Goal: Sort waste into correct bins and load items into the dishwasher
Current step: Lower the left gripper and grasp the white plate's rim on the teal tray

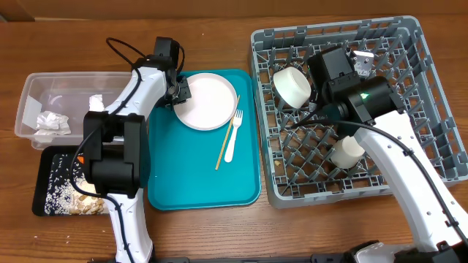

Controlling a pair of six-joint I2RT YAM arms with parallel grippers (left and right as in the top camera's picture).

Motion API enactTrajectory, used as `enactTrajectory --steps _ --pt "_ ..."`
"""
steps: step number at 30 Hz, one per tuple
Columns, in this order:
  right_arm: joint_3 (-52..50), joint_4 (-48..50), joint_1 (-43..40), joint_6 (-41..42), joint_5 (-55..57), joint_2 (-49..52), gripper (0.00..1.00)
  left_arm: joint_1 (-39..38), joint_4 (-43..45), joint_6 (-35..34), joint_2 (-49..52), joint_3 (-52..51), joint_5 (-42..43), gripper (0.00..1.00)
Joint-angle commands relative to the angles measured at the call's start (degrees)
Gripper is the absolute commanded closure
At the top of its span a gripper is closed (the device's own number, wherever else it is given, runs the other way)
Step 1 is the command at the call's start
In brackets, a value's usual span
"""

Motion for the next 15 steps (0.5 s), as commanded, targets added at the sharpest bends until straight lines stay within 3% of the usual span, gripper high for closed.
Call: enactTrajectory --steps 1,15 --pt "0.35 0.39 -0.28 0.35 0.09 -0.55 0.0 0.87 -0.66 0.31 0.22 -0.22 -0.74 0.96" --pt "0.35 1.16 -0.28 0.35 -0.13 -0.55 0.0 4.0 -9.4 1.81 -0.39 7.61 5.53 0.96"
